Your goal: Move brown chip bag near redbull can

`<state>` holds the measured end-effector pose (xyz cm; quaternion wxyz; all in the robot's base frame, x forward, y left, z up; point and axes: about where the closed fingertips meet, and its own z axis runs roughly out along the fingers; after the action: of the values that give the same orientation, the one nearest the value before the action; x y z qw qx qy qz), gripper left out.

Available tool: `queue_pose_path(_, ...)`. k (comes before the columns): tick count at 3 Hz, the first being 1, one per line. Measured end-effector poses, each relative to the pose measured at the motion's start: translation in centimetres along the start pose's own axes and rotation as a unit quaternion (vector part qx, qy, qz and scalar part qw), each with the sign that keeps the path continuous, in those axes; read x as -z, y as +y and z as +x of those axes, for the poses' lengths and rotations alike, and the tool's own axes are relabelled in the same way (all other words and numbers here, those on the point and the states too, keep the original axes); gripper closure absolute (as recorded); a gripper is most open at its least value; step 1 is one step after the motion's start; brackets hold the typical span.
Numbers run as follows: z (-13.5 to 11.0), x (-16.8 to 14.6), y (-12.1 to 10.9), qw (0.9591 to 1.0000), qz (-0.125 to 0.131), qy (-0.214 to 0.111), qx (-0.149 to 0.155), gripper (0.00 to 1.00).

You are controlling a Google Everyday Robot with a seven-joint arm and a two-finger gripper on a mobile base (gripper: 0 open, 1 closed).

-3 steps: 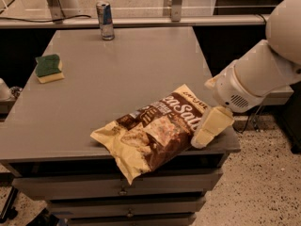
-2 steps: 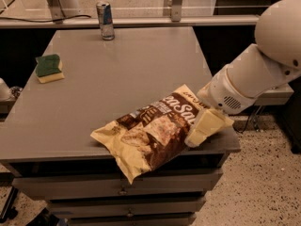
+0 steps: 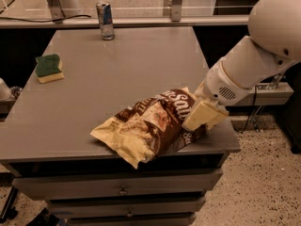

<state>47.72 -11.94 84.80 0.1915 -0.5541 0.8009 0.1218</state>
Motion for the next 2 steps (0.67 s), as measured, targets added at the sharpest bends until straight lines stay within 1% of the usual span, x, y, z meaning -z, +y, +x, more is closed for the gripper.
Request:
queue_pose_path(1,-1.3,1.8,-2.8,0.9995,0.033,-0.004,0.000,0.86)
queue_pose_path(2,-3.1,6.6,-7.3,0.9946,0.104,-0.005,0.003,1.00)
